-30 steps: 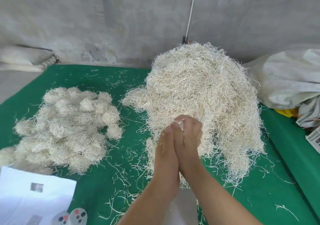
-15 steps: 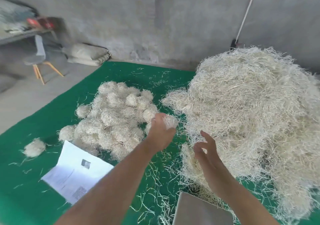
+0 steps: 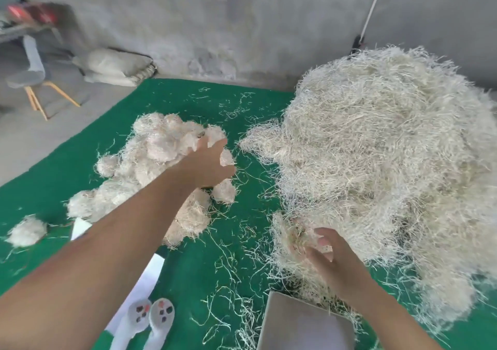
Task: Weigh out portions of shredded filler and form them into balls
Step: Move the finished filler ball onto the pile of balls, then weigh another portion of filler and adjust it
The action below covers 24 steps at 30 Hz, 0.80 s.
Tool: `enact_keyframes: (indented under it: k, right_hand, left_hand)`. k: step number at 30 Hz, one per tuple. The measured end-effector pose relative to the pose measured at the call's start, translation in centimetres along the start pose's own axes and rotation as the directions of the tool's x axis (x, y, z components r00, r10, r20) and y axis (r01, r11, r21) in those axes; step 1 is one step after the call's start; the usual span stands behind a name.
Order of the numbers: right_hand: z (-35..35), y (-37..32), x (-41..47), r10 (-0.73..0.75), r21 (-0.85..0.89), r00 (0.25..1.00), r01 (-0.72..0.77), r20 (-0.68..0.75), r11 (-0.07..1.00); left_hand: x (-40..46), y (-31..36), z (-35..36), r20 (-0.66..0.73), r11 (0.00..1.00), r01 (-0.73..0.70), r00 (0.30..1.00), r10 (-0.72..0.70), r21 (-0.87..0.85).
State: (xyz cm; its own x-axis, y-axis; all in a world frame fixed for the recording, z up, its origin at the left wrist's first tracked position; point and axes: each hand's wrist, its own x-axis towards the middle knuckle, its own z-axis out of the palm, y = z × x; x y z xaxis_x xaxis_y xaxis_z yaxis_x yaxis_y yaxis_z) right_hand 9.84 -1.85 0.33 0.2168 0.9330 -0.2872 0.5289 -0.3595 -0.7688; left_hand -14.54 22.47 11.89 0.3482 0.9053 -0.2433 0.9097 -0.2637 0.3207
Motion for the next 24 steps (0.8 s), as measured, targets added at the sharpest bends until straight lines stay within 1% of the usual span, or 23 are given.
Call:
enact_keyframes:
  k: [2,4,6,8,10,12,13,14,16,17,18,19,20,21,22,23,24]
  right_hand:
    - [-0.1,2.5,0.7,0.083,-0.066,0.994,-0.087,-0.066,0.994]
    - [-0.1,4.6,1.1,0.144,-0.112,0.982,-0.157,-0.118,0.981]
    - [0.4,6.4,1.3,0.187,-0.199,0.977,-0.205,-0.105,0.958]
    - [0.8,7.7,1.7,0.266,-0.226,0.964,-0.265,-0.026,0.937]
    - [1.8,8.9,2.0,0.335,-0.265,0.939,-0.303,0.081,0.915]
    - [2.7,9.8,2.2,0.359,-0.353,0.922,-0.292,0.143,0.889]
    - [3.0,10.2,2.4,0.362,-0.367,0.922,-0.292,0.138,0.883]
    - [3.2,10.6,2.6,0.355,-0.373,0.928,-0.291,0.113,0.881]
    - [3.6,11.0,2.8,0.301,-0.397,0.953,-0.274,0.008,0.876]
    - [3.8,11.1,2.8,0.248,-0.419,0.967,-0.25,-0.061,0.873]
    - [4.1,11.0,2.7,0.184,-0.441,0.976,-0.218,-0.12,0.871]
    - [4.3,10.8,2.5,0.121,-0.453,0.98,-0.182,-0.161,0.873]
    - [4.3,10.5,2.3,0.076,-0.448,0.98,-0.153,-0.185,0.881]
    - [4.3,10.2,2.1,0.045,-0.416,0.979,-0.127,-0.201,0.9]
    - [4.2,9.7,1.9,0.031,-0.355,0.976,-0.107,-0.214,0.929]
    - [4.1,9.2,1.8,0.009,-0.27,0.97,-0.076,-0.243,0.96]
    - [3.7,8.4,1.6,-0.013,-0.172,0.956,-0.04,-0.293,0.984]
  left_hand:
    - [-0.8,1.8,4.8,0.007,0.983,-0.138,0.99,0.14,-0.119]
    - [-1.7,3.8,10.5,0.085,0.953,-0.206,0.97,0.229,-0.224]
    - [-2.6,5.6,16.3,0.211,0.936,-0.182,0.944,0.252,-0.301]
    - [-3.2,7.3,21.7,0.303,0.934,-0.121,0.925,0.228,-0.335]
    - [-3.3,8.3,26.0,0.354,0.958,-0.092,0.916,0.188,-0.272]
    - [-3.3,8.5,28.9,0.389,0.985,-0.058,0.914,0.119,-0.164]
    - [-3.2,8.5,29.8,0.386,0.994,-0.05,0.919,0.085,-0.1]
    - [-3.2,8.5,30.3,0.367,0.997,-0.074,0.927,0.076,-0.02]
    - [-3.0,8.4,30.6,0.31,0.978,-0.16,0.944,0.113,0.131]
    - [-2.9,8.5,30.3,0.273,0.979,-0.167,0.953,0.13,0.118]
    - [-2.8,8.6,30.0,0.236,0.988,-0.147,0.963,0.132,0.05]
    - [-3.0,8.8,29.5,0.203,0.991,-0.109,0.971,0.123,-0.079]
    - [-3.3,9.0,28.8,0.179,0.962,-0.061,0.978,0.111,-0.265]
    - [-3.9,9.4,27.8,0.178,0.88,-0.004,0.979,0.101,-0.475]
    - [-4.6,9.8,26.8,0.196,0.757,0.044,0.974,0.112,-0.652]
    - [-5.3,10.1,25.8,0.211,0.638,0.066,0.965,0.154,-0.767]
    - [-6.0,10.3,25.1,0.208,0.573,0.063,0.96,0.19,-0.817]
